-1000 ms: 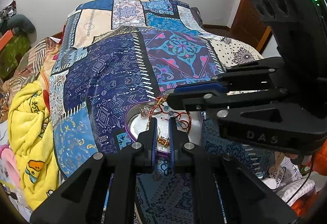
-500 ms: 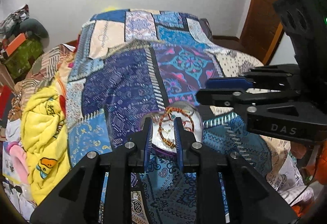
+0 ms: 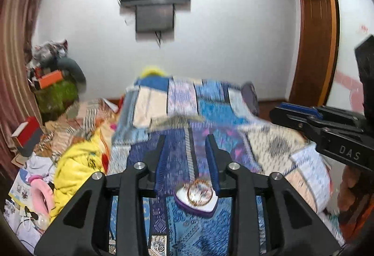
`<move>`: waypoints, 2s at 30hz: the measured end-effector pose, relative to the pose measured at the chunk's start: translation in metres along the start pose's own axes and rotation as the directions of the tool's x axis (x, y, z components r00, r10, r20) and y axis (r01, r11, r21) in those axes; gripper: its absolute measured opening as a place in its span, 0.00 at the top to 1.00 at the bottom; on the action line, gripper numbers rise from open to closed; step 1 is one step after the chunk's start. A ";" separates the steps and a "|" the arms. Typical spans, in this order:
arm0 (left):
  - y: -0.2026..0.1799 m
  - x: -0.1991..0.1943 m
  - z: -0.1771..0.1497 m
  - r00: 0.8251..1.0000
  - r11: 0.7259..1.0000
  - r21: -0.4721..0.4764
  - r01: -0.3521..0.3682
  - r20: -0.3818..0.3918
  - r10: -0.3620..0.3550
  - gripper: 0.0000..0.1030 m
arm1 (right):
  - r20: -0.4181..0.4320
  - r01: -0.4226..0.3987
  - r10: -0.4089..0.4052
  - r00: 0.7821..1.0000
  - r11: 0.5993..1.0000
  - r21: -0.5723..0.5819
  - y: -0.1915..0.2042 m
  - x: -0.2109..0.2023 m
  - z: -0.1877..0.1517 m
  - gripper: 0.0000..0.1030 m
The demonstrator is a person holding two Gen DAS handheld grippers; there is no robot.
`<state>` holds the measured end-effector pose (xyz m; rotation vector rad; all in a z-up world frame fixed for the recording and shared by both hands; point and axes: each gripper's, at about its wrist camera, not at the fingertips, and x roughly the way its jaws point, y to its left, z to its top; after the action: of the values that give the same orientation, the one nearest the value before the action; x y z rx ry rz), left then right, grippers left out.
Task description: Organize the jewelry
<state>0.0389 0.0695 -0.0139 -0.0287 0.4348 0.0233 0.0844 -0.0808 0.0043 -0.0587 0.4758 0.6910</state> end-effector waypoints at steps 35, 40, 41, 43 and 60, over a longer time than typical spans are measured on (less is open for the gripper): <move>-0.007 -0.088 0.000 0.962 0.991 -0.067 -0.118 0.241 0.131 0.06 | 0.250 0.133 -0.134 0.959 0.991 0.020 0.027 -0.069 -0.007 0.07; -0.006 -0.085 0.001 0.964 0.991 -0.070 -0.118 0.233 0.131 0.06 | 0.244 0.127 -0.128 0.961 0.992 0.018 0.027 -0.070 -0.007 0.07; -0.006 -0.084 0.000 0.964 0.991 -0.070 -0.118 0.232 0.131 0.06 | 0.243 0.127 -0.128 0.961 0.992 0.018 0.027 -0.069 -0.006 0.07; -0.006 -0.083 0.000 0.964 0.990 -0.071 -0.119 0.229 0.132 0.06 | 0.242 0.128 -0.128 0.962 0.992 0.019 0.027 -0.070 -0.006 0.07; -0.004 -0.080 0.000 0.960 0.986 -0.083 -0.142 0.231 0.157 0.01 | 0.222 0.125 -0.130 0.966 0.991 0.038 0.021 -0.068 -0.006 0.07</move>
<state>-0.0330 0.0640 0.0199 -0.0569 0.1962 0.1886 0.0231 -0.1065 0.0309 0.0112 0.2604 0.5575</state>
